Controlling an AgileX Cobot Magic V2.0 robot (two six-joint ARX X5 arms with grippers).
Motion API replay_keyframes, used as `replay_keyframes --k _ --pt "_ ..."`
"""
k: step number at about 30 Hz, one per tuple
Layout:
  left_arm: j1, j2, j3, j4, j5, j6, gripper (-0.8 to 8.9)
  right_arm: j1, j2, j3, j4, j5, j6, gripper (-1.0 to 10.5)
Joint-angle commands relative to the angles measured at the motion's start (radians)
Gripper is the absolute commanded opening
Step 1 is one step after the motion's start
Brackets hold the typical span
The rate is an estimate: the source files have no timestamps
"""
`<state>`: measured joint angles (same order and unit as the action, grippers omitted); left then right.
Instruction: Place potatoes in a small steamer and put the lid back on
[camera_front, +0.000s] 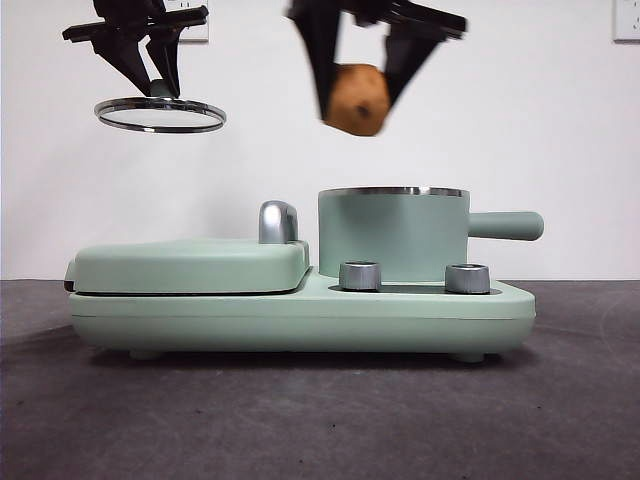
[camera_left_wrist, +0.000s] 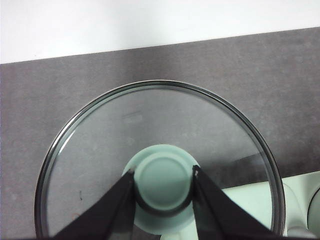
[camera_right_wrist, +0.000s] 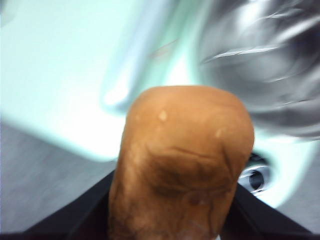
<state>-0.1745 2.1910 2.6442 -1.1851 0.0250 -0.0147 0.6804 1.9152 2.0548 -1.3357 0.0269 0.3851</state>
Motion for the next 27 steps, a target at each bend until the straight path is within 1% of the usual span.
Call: replay_keyframes --k 1,4,8,10,12,18,27 --pt "-0.003 0.003 0.040 0.022 0.002 0.000 0.14 -0.047 0.021 0.024 0.005 0.003 -0.051 1.8" --pt "-0.003 0.003 0.040 0.025 0.002 0.000 0.14 -0.103 0.023 0.024 0.061 -0.001 -0.067 1.8" --pt "-0.003 0.003 0.040 0.026 0.002 0.000 0.14 -0.150 0.023 0.024 0.161 -0.002 -0.084 1.8" --pt "-0.003 0.003 0.040 0.026 0.002 0.000 0.14 -0.167 0.028 0.024 0.193 -0.015 -0.087 1.8" --pt "-0.003 0.003 0.040 0.026 0.002 0.000 0.14 -0.182 0.037 0.024 0.211 -0.051 -0.087 1.8" --pt "-0.003 0.003 0.040 0.026 0.002 0.000 0.14 -0.207 0.092 0.024 0.240 -0.089 -0.103 1.8" --pt "-0.009 0.003 0.040 0.025 0.002 0.000 0.14 -0.212 0.186 0.024 0.261 -0.085 -0.162 1.8"
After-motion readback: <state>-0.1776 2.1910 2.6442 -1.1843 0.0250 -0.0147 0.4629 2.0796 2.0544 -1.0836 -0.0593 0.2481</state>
